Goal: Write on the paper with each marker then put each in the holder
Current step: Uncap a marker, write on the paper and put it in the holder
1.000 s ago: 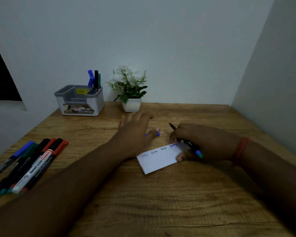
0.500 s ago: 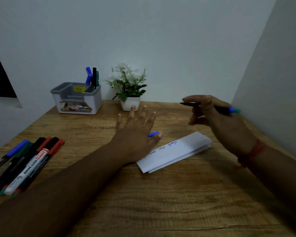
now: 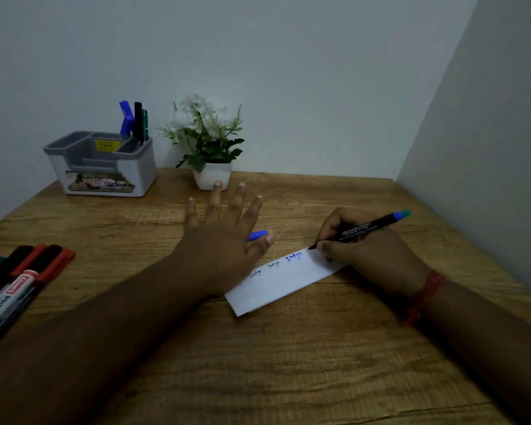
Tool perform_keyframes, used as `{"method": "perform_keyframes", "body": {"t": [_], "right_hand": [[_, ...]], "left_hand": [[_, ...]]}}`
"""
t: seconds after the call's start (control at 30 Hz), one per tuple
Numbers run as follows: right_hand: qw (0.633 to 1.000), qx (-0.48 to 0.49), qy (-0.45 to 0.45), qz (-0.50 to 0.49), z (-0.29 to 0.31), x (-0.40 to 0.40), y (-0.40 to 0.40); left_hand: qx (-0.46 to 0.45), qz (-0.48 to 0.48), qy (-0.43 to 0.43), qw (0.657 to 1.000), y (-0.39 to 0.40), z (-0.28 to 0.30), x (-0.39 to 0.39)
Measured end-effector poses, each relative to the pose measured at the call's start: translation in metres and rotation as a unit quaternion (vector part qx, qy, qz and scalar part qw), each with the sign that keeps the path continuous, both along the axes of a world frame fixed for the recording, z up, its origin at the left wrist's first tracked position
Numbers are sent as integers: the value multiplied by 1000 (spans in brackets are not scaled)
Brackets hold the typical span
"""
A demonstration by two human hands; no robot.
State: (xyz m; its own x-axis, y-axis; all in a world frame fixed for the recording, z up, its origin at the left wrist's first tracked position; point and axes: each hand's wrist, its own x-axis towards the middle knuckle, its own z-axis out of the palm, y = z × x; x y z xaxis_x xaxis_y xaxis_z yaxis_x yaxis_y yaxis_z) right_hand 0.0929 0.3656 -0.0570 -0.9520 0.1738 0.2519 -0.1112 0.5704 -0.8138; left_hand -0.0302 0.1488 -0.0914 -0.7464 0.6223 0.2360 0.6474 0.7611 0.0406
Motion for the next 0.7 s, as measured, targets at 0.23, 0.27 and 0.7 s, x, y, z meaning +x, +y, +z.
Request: {"method": "perform_keyframes", "body": {"t": [0.23,0.27,0.7], "right_hand": [[1000,-10,8,-17,-6,-4,4],[1000,-10,6,-18,-6,-4,4],[1000,11,-12,-7,-6,-5,5]], "left_hand": [[5,4,9,1000,1,-3,-3],[6,5,11,1000,1,-4,-3],[4,6,14,1000,2,-4,-4]]}}
